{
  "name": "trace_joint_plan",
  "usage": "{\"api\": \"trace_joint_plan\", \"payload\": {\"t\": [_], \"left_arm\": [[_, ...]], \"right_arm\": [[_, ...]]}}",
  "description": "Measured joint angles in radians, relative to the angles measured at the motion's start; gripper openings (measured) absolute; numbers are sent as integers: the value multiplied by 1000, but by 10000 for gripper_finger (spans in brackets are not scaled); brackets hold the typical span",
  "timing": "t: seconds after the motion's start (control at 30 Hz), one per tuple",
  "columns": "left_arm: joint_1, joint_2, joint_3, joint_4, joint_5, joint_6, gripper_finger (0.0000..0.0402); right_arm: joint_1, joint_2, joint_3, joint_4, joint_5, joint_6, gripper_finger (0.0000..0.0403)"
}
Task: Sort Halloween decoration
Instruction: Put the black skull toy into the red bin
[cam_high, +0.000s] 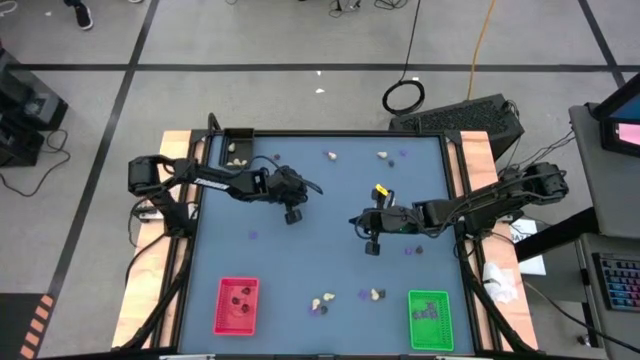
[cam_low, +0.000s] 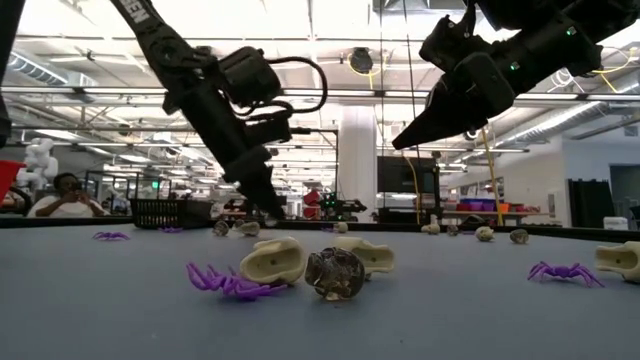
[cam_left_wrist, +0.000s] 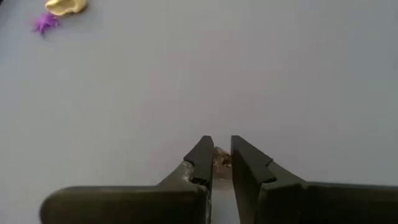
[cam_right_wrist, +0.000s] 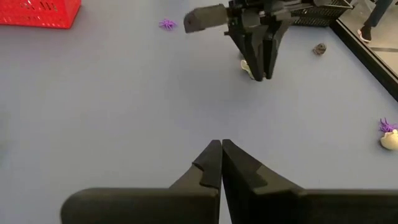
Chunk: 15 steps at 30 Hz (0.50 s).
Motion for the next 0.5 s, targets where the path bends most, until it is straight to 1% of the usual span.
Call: {"api": "trace_joint_plan", "payload": {"t": [0.1,0.17,0.33,0.5], "left_arm": [[-22,-23,0,-17,2,-17,28],[-37,-36,0,-21,22,-20,27],[-88,-37,0,-23,56,-40,28],[-124,-37,1,-26,64,-56,28]], "right_arm": [[0,0,0,0,0,0,0],[0,0,0,0,0,0,0],[0,0,0,-2,0,0,0],[0,0,0,-2,-1,6,0]]}}
